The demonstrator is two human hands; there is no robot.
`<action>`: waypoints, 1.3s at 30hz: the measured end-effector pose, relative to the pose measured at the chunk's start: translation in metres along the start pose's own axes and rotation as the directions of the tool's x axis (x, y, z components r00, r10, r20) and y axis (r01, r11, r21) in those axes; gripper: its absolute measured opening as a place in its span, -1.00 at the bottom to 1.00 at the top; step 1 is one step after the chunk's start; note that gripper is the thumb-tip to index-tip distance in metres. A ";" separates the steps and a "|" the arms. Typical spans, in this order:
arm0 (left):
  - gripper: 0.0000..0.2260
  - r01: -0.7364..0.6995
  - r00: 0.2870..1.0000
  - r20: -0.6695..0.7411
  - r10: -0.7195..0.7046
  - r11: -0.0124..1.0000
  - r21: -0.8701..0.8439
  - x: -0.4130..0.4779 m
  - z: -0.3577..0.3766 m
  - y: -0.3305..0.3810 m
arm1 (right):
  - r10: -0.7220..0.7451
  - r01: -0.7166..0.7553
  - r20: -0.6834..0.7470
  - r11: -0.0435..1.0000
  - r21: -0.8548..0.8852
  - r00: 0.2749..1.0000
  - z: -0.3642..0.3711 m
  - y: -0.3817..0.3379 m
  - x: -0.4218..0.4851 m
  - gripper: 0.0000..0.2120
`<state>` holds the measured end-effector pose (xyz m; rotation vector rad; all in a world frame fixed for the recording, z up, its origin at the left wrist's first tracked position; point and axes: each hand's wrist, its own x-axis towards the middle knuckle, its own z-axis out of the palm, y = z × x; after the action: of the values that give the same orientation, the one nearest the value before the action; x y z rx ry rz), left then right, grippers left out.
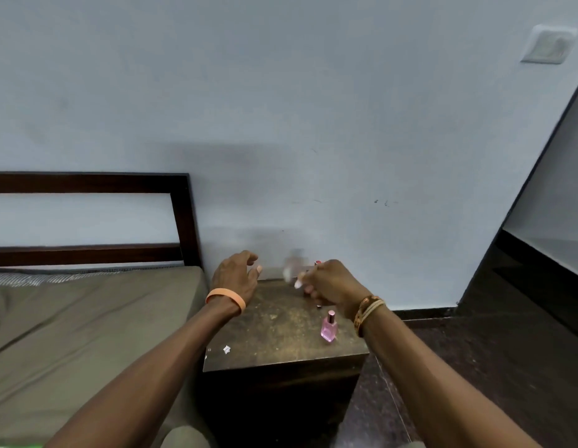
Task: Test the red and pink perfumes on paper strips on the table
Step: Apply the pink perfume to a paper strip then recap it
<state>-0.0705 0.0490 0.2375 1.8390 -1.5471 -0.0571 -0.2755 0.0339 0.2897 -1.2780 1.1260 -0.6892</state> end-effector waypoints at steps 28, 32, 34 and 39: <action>-0.75 0.005 1.000 0.027 -0.006 0.999 0.038 -0.001 -0.001 -0.004 | -0.118 0.110 -0.024 0.972 -0.207 0.993 0.010 -0.030 -0.003 -0.84; -0.75 0.002 0.999 0.036 -0.003 0.999 0.040 -0.002 0.000 -0.004 | -0.049 0.014 0.147 0.973 0.230 0.988 0.000 -0.038 -0.006 -0.84; -0.75 -0.003 0.999 0.035 0.002 0.999 0.046 -0.002 0.001 -0.004 | -0.017 -0.018 0.153 0.975 0.220 0.988 -0.002 -0.034 -0.003 -0.82; -0.74 -0.003 1.000 0.021 0.002 0.999 0.043 -0.002 0.000 -0.006 | -0.002 0.004 0.118 1.000 -0.016 0.993 0.004 -0.012 -0.006 -0.84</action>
<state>-0.0656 0.0506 0.2334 1.8755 -1.5767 -0.0425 -0.2715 0.0382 0.3024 -1.3171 1.0349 -0.5994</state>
